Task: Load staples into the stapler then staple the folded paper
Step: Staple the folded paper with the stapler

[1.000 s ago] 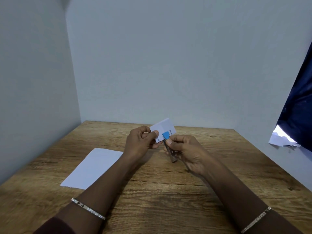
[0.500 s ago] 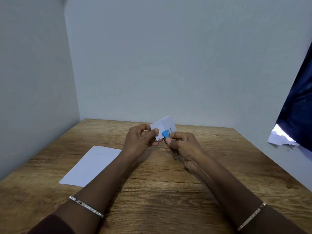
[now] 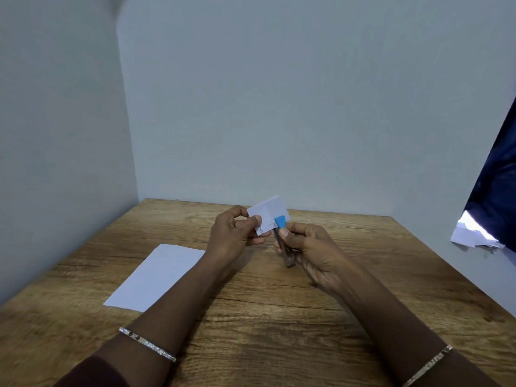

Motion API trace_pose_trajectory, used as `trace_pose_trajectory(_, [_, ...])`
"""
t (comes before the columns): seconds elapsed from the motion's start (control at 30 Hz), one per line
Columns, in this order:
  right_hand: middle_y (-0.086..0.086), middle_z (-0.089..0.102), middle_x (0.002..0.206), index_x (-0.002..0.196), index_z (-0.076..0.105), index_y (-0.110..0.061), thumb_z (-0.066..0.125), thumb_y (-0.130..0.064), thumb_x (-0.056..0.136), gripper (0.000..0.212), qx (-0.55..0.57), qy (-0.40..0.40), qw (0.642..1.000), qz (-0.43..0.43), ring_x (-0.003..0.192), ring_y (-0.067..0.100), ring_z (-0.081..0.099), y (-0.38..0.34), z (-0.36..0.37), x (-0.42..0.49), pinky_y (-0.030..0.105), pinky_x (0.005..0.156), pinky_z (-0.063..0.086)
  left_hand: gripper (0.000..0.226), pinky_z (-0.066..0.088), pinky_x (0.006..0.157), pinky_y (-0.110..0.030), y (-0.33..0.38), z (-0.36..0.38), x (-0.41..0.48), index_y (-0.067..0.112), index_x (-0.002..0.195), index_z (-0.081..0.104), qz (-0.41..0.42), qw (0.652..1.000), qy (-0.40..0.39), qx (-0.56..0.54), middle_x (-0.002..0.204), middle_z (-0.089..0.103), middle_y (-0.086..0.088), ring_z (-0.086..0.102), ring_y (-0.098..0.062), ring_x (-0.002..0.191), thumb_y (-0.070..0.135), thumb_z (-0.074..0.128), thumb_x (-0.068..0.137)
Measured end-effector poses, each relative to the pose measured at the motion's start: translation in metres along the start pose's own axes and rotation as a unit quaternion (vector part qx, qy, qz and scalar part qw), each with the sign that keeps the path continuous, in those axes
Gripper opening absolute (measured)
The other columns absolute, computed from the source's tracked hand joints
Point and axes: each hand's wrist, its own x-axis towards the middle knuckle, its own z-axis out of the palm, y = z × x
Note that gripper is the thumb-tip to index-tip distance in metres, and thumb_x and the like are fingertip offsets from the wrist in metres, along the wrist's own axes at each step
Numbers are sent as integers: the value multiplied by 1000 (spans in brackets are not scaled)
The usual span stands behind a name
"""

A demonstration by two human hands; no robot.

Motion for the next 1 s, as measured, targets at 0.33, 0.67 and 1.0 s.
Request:
trace_pose_trajectory(0.33, [12, 70, 85, 121, 65, 10, 64, -1, 94, 29, -2, 11, 1000, 1, 74, 16, 67, 2, -3, 1, 33, 80, 55, 21, 64, 68, -35, -1, 1, 0, -6, 101, 56, -7, 1000, -3, -10, 95, 77, -20, 78, -29, 82, 10, 66, 93])
trace_pose_trajectory(0.67, [12, 71, 85, 116, 67, 9, 65, 3, 92, 25, -7, 24, 1000, -9, 72, 16, 67, 5, -4, 4, 33, 79, 56, 22, 64, 69, -37, -1, 2, -1, -8, 102, 55, -5, 1000, -7, -2, 91, 78, -20, 78, -29, 81, 9, 66, 93])
trace_pose_trajectory(1.0, [8, 67, 66, 84, 76, -7, 67, 0, 92, 14, -40, 88, 995, -27, 63, 17, 58, 2, 3, 5, 31, 67, 45, 17, 64, 69, -35, 2, 3, -2, -2, 97, 56, 3, 999, -36, -33, 87, 79, -18, 78, -32, 83, 10, 67, 93])
